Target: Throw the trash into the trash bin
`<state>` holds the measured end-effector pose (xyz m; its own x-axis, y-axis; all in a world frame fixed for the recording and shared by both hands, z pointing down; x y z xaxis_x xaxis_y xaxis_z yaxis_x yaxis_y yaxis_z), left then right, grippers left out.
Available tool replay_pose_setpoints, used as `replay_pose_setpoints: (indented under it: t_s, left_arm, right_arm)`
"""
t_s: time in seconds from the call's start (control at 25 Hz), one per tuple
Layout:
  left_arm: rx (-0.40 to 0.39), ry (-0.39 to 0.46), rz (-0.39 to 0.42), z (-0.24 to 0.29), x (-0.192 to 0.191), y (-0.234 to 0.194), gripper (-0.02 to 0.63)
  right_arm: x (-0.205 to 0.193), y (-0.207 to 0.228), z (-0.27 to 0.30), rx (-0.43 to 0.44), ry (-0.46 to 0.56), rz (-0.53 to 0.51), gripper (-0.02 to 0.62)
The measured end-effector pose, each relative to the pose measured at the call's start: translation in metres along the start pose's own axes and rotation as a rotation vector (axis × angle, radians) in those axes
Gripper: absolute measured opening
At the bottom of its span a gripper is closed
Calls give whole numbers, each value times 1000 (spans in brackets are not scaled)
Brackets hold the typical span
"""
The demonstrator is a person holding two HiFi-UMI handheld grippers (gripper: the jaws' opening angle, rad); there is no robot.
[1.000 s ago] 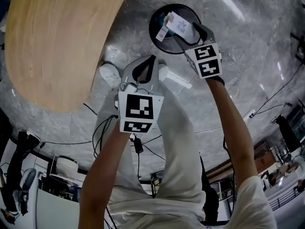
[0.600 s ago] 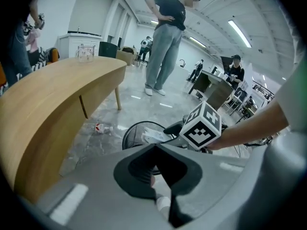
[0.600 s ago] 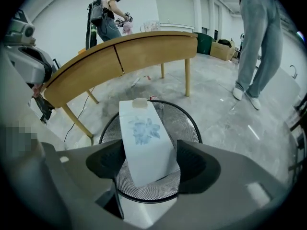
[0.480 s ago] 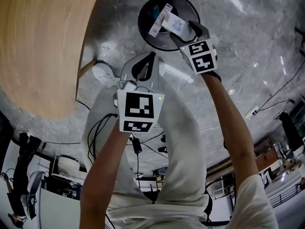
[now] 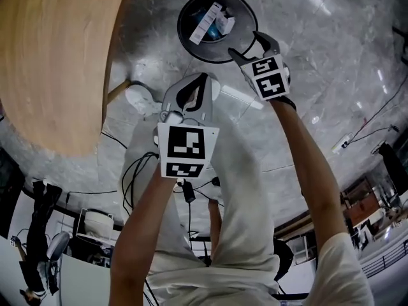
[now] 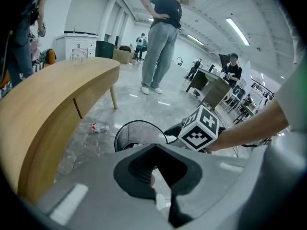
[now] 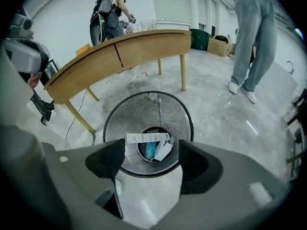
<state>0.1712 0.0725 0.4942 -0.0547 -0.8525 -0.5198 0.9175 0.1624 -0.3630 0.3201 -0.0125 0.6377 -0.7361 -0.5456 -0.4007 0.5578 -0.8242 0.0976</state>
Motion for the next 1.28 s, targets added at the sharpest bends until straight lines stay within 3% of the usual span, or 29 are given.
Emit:
replay_pose_setpoints:
  t_s: [0.24,0.6,0.76,1.28]
  left_arm:
    - [-21,19,29,-16,22,23,0]
    - [-38,28,73,-82,56,58,0]
    - [-41,54,85,-117,78,72,0]
    - [5,189,110,-228,173,102,0]
  right_arm:
    - [11,3,-46,-36,55,42,339]
    - [46,-26,-144,-29,183,178,118]
    - [68,-47,-194,-26,243,255,66]
    - [159,-80,-369,-60,490,321,31]
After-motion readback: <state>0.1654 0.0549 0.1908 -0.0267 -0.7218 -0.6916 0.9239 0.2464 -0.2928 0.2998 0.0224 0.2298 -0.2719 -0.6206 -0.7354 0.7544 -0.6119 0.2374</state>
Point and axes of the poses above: the fingertips, and each gripper's own axes: z forward along the fingers, y to its right, x out of its top, the point moved 7 cm from there along -z, backward along the fingers, and after that the axes turned 4 degrees about -z, right-handed, at the moved point
